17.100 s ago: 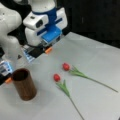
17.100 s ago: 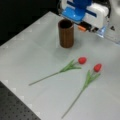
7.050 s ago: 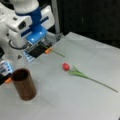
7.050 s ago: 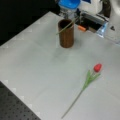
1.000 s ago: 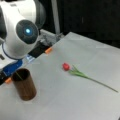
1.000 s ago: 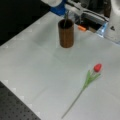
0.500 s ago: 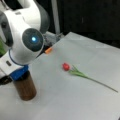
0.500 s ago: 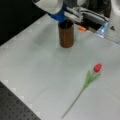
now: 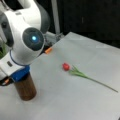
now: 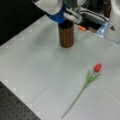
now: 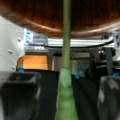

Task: Flower insertion into a vase

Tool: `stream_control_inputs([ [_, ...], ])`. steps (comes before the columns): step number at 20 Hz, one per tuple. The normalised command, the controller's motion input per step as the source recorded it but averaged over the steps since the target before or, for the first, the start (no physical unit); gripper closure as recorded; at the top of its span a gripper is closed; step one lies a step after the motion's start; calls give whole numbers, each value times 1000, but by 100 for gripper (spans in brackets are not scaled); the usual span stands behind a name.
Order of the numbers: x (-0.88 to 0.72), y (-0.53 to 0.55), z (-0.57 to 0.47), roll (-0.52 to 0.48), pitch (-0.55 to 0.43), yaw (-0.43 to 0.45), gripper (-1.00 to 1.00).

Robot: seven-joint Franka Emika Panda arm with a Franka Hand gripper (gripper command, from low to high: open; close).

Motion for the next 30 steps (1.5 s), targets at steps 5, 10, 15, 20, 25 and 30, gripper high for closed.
stream_control_inputs([
  [5,212,63,67,-98,6,-3,-100],
  [10,143,90,53,-102,-105,39,-100],
  [15,40,286,175,-132,-424,139,-100],
  [20,-127,267,37,-74,-272,66,-100],
  [25,-146,276,-93,199,-759,183,-100],
  [30,-254,489,11,234,-629,91,-100],
])
